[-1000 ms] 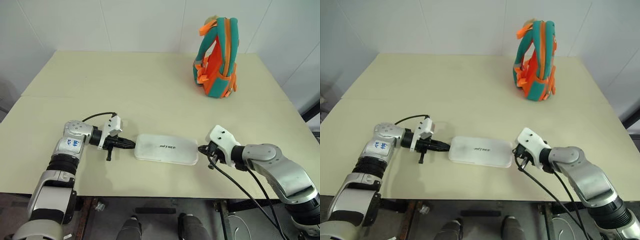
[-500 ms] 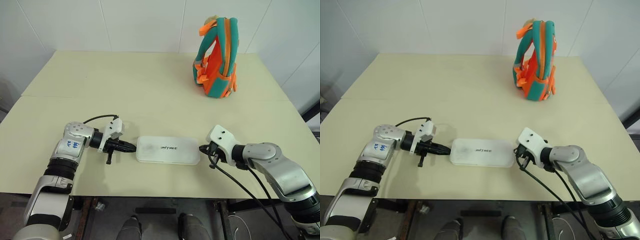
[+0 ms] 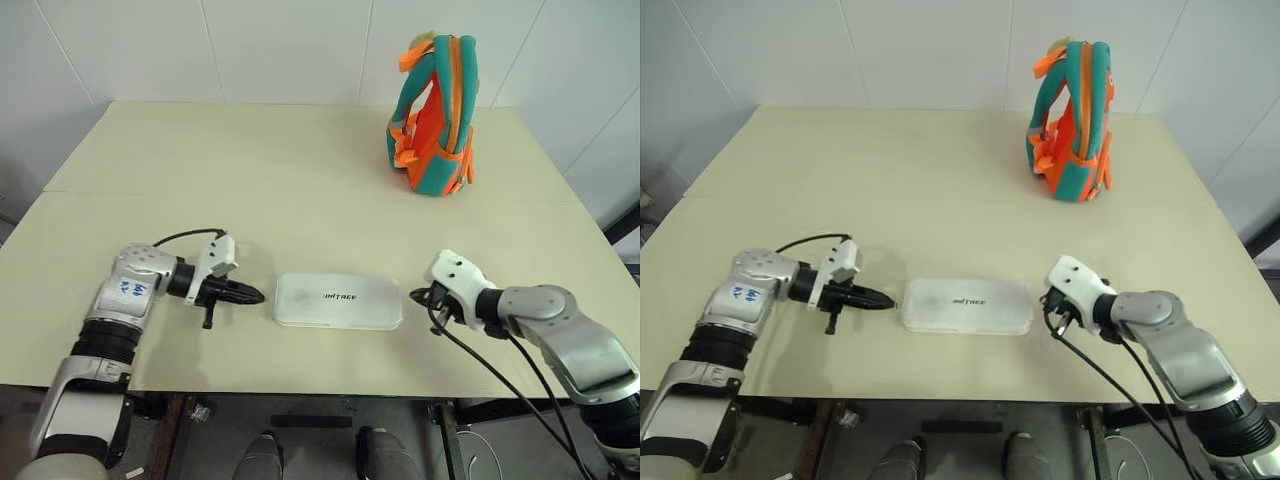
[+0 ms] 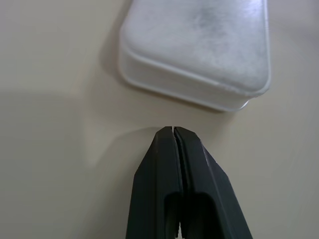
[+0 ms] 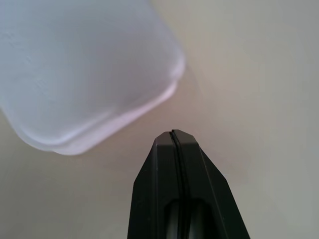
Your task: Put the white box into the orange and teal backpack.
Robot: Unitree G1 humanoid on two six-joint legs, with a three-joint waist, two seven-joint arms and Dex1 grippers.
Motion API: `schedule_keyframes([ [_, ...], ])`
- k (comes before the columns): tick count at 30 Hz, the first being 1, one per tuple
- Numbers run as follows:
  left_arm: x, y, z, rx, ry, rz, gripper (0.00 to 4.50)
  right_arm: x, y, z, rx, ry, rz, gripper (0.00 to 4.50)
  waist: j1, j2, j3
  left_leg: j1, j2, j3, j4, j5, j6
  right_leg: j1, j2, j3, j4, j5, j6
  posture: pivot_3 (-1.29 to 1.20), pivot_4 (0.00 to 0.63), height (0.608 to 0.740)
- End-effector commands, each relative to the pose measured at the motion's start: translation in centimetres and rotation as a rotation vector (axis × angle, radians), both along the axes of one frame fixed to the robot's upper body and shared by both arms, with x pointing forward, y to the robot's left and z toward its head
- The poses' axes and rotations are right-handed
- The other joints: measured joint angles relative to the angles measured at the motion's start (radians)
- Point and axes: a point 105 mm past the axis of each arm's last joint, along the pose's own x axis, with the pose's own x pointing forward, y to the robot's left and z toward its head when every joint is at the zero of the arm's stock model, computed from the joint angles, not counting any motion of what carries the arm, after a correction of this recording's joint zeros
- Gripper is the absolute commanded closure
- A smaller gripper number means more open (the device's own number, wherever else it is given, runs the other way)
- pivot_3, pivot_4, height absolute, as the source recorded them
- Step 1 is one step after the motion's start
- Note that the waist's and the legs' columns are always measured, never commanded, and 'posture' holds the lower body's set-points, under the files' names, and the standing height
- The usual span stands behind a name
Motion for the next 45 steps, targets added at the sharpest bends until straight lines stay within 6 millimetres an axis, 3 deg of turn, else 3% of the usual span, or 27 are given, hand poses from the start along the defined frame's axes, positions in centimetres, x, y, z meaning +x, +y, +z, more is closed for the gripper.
schedule_keyframes([
  [1, 0.6, 1.6, 0.7, 0.057, 0.008, 0.114, 4.45, 0.1, -1.2, 1.0, -0.021, -0.043, -0.018, 4.50, -0.001, 0.000, 0.000, 0.000, 0.000, 0.000, 0.000, 0.000, 0.000, 0.000, 0.000, 0.000, 0.000, 0.000, 0.000, 0.00, 0.150, 0.740],
  [4, 0.5, 1.7, 1.7, 0.021, 0.020, 0.133, 4.45, 0.4, -1.7, 1.5, -0.018, -0.058, -0.042, 4.50, -0.003, 0.000, 0.000, 0.000, 0.000, 0.000, 0.000, 0.000, 0.000, 0.000, 0.000, 0.000, 0.000, 0.000, 0.000, 0.00, 0.150, 0.740],
  [7, 1.9, 1.7, 2.9, -0.048, 0.030, 0.274, 3.87, 0.8, -2.4, 2.4, -0.002, -0.083, -0.080, 3.92, -0.001, 0.000, 0.000, 0.000, 0.000, 0.000, 0.000, 0.000, 0.000, 0.000, 0.000, 0.000, 0.000, 0.000, 0.000, 0.00, 0.150, 0.740],
  [11, 2.3, 0.9, 4.9, -0.243, 0.088, 0.331, 2.64, 1.2, -2.9, 3.0, -0.010, -0.112, -0.092, 2.58, 0.003, 0.000, 0.000, 0.000, 0.000, 0.000, 0.001, 0.000, 0.000, 0.000, 0.000, 0.000, 0.001, 0.000, 0.000, 0.00, 0.150, 0.740],
  [18, 0.2, 1.1, 3.2, -0.285, 0.429, 0.391, 0.40, 1.8, -2.8, 2.8, -0.010, -0.142, -0.098, 0.12, -0.007, 0.000, 0.000, 0.000, 0.000, 0.000, 0.000, 0.000, 0.000, -0.001, 0.000, 0.000, 0.002, 0.000, 0.000, 0.00, 0.150, 0.740],
  [19, -0.1, 1.1, 3.0, -0.289, 0.468, 0.398, 0.05, 1.8, -2.6, 2.7, -0.007, -0.141, -0.091, 0.00, -0.006, 0.000, 0.000, 0.000, 0.000, 0.000, 0.000, 0.000, 0.000, -0.001, 0.001, 0.001, 0.002, 0.000, 0.000, 0.00, 0.150, 0.740],
  [31, -1.0, -1.2, 4.4, -0.613, 0.960, 0.396, 0.02, 1.7, -1.7, 2.1, 0.013, -0.140, -0.075, 0.00, -0.002, 0.000, 0.000, 0.000, 0.000, 0.000, 0.001, 0.000, 0.000, -0.001, 0.000, 0.001, 0.002, 0.000, 0.000, 0.00, 0.150, 0.740],
  [38, -0.8, -2.1, 1.7, -0.646, 1.092, 0.429, 0.02, 1.6, -1.1, 2.0, 0.023, -0.138, -0.064, 0.00, -0.003, 0.000, 0.000, 0.001, 0.000, 0.000, 0.001, 0.000, 0.000, -0.001, 0.000, 0.001, 0.004, 0.000, 0.000, 0.00, 0.150, 0.740],
  [45, -0.3, -2.1, 0.5, -0.628, 1.095, 0.471, 0.02, 1.5, -1.2, 2.1, 0.024, -0.139, -0.071, 0.00, -0.002, 0.000, 0.000, 0.001, 0.000, 0.000, 0.001, 0.000, 0.000, -0.001, 0.000, 0.001, 0.003, 0.000, 0.000, 0.00, 0.150, 0.740],
])
